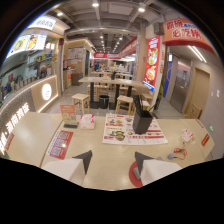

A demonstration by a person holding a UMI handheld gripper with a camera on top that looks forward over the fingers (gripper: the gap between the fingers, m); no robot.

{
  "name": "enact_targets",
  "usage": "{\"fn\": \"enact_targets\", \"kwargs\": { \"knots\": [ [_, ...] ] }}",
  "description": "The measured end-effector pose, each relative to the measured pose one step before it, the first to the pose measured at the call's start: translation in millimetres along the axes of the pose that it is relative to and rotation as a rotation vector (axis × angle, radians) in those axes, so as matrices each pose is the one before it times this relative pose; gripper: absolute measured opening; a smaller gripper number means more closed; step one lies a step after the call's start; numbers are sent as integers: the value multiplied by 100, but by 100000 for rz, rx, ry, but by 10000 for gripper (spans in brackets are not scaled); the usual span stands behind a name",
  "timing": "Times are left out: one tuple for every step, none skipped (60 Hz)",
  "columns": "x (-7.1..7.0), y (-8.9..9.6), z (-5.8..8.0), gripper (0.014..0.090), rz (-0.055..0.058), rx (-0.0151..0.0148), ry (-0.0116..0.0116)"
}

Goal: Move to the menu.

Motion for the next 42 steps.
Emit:
{"fn": "enact_targets", "kwargs": {
  "knots": [
    [-376,119,-100,847,23,112,48],
    [-72,26,-35,845,-17,50,25],
    [-74,51,-46,846,-22,45,111],
    [50,-42,22,846,-56,-57,142],
    [-66,23,-235,844,-74,55,47],
    [-114,-9,-129,846,-17,108,-52],
    [-120,-1,-112,846,16,123,-13],
    [-75,12,-95,846,73,71,55],
    [-66,13,-87,845,75,30,105],
    [58,27,249,846,37,-2,62],
    [-50,14,-58,847,-55,21,96],
    [-49,6,-48,847,-7,64,58],
    [-55,-7,-80,846,100,62,71],
    [-36,-29,-63,845,135,66,88],
    [-41,5,-53,846,109,47,59],
    [332,-21,66,844,81,50,-201],
    [-278,-5,-76,845,26,48,185],
    [-78,108,264,845,57,77,156],
    [-40,5,39,845,47,-46,145],
    [-25,8,3,845,31,-39,159],
    [-3,23,43,844,-21,-20,114],
    [-7,5,38,846,-35,-19,77],
    [-6,-1,32,846,14,10,77],
    [16,0,33,846,34,22,82],
    [5,-2,38,845,30,-11,6],
    [105,4,81,846,46,-9,-172],
    [-9,0,57,844,73,-63,-11],
    [-25,-14,67,843,74,-63,-10],
    [88,-1,152,844,18,-91,26],
    [17,14,85,844,103,-145,-27],
    [38,23,116,843,133,-173,4],
    [41,5,157,843,109,-214,-33],
    [50,-8,176,844,125,-171,-32],
    [46,-16,222,845,109,-122,-55],
    [72,-121,30,844,72,-218,-124],
    [81,35,519,844,157,-8,-207],
    [63,-20,251,845,189,-94,-189],
    [49,-29,280,846,183,-113,-244],
    [59,-26,306,845,152,-149,-247],
    [59,-42,339,845,164,-184,-234],
    [47,-34,346,844,160,-201,-237],
    [53,-100,86,845,108,-255,-151]
  ]
}}
